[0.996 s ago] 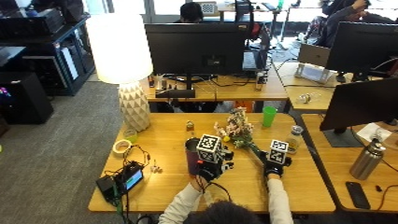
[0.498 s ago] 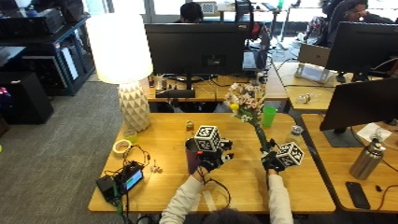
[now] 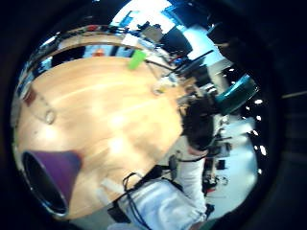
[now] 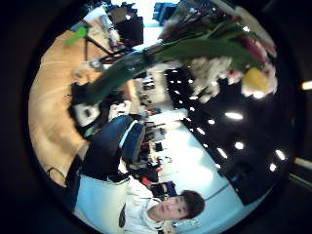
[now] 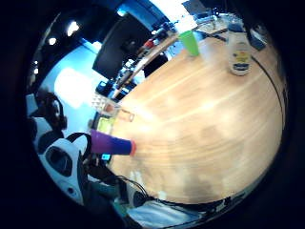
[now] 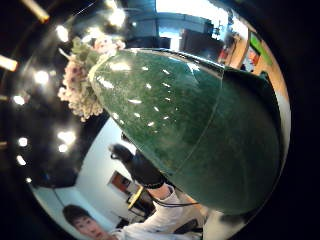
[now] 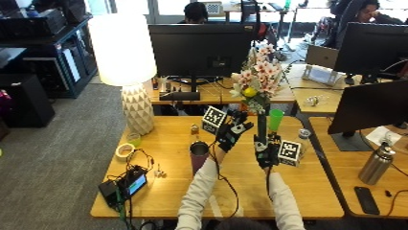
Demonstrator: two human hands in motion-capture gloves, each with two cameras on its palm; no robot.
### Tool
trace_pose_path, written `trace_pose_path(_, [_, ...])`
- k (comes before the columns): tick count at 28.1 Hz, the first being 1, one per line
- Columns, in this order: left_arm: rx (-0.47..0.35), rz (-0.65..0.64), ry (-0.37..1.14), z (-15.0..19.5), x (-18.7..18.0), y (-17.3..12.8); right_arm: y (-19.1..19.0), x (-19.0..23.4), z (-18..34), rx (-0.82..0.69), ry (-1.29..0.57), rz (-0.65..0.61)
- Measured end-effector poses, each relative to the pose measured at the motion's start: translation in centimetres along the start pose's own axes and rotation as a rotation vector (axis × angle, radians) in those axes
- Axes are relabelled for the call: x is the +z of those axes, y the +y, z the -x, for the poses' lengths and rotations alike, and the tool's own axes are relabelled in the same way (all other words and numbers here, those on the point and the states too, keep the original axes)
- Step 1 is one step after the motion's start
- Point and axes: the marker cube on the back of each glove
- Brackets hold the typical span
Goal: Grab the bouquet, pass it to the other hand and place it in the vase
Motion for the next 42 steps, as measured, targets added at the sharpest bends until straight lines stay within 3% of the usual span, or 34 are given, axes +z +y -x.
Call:
trace_pose_path(5, [0.122, -0.001, 0.138, -3.0, 2.3, -1.3, 2.2, 3.5, -0.6, -0.056, -0.107, 0.071])
trace_pose_path(9, [0.192, -0.225, 0.226, -2.8, 2.6, -1.5, 4.6, 5.3, -0.8, -0.109, -0.132, 0.109])
trace_pose_path(13, [0.204, -0.404, 0.203, -2.7, 1.7, -0.9, 5.8, 6.3, -0.8, -0.139, -0.119, 0.126])
trace_pose_path(18, [0.202, -0.422, 0.149, -3.3, 0.6, -0.2, 6.8, 7.4, -0.4, -0.162, -0.175, 0.235])
trace_pose_path(22, [0.224, -0.432, 0.132, -4.5, -1.7, -0.2, 6.7, 7.2, -0.9, -0.27, -0.147, 0.353])
trace_pose_path(25, [0.246, -0.473, 0.101, -6.9, -4.4, 0.3, 6.8, 6.6, -1.6, -0.238, -0.123, 0.399])
trace_pose_path(30, [0.404, -0.601, 0.01, -11.1, -10.1, 2.2, 6.1, 5.0, -2.2, -0.16, -0.184, 0.387])
trace_pose_path(36, [0.377, -0.74, -0.131, -11.5, -15.3, 3.7, 4.8, 3.6, -3.8, -0.146, -0.108, 0.343])
trace_pose_path(42, [0.296, -0.802, -0.135, -9.9, -17.8, 4.2, 3.9, 2.9, -3.8, -0.213, -0.106, 0.348])
